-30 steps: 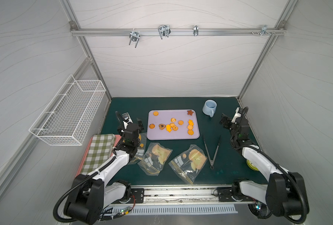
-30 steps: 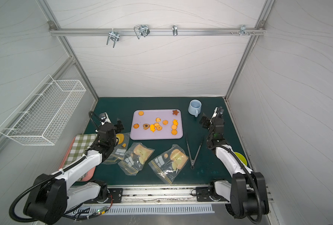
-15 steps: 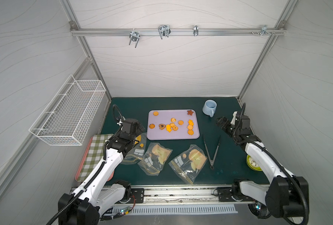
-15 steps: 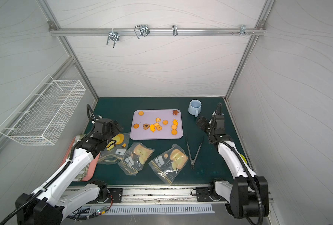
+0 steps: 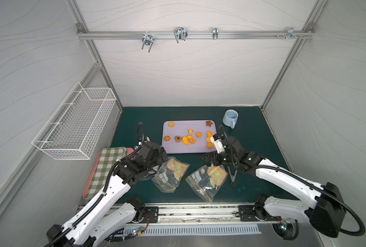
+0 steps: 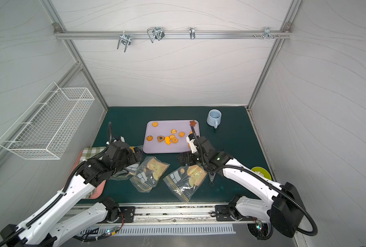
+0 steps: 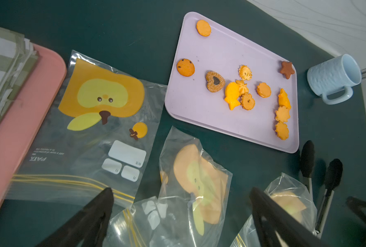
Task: Put the cookies into a resealable bag to prevent moisture
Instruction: Pick up the ziploc bag from the center of the board.
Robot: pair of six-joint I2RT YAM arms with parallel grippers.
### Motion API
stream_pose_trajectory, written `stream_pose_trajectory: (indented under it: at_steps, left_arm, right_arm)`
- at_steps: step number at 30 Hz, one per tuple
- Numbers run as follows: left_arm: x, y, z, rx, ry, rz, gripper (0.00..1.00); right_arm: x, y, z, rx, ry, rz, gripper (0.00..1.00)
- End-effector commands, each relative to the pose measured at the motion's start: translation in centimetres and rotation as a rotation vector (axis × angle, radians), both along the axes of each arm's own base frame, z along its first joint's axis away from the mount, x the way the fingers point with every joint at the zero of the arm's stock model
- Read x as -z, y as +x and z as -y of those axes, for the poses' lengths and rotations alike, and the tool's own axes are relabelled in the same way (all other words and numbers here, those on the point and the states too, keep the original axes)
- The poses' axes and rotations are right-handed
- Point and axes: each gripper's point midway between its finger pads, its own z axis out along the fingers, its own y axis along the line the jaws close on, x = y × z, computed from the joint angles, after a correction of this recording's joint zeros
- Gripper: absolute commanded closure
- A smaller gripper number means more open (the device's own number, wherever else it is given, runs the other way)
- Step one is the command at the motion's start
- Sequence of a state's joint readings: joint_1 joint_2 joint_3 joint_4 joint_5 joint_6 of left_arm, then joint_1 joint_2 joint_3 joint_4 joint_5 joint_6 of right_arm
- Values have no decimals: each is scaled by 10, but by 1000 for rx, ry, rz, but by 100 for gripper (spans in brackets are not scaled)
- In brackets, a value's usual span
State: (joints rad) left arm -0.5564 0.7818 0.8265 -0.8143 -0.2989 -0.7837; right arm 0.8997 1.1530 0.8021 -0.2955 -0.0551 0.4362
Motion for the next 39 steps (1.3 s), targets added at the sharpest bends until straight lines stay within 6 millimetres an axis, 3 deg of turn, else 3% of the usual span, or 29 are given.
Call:
stream_pose_trajectory:
  at_steps: [1, 5, 8, 17, 26, 37, 39]
  left_arm:
    - [4, -21, -20, -71, -16, -14, 1]
    - [8, -33, -41, -150, -68, -42, 1]
    - [10, -35, -52, -202, -137, -42, 1]
    - [3, -3, -74, -318, -466, -26, 1]
    - [8, 10, -86, -345, -476, -34, 1]
    - [15, 11, -84, -336, -503, -47, 1]
    - [16, 11, -84, -337, -502, -50, 1]
  right_arm:
    - [18, -32, -11, -129, -128, 90, 3]
    - [26, -71, -45, -314, -211, 205, 3]
    - [28, -87, -72, -420, -270, 291, 4]
    - [32, -115, -156, -599, -388, 520, 9]
    - [39, -102, -198, -576, -464, 682, 11]
    - [57, -80, -217, -538, -584, 829, 20]
    - [58, -77, -218, -523, -593, 839, 27]
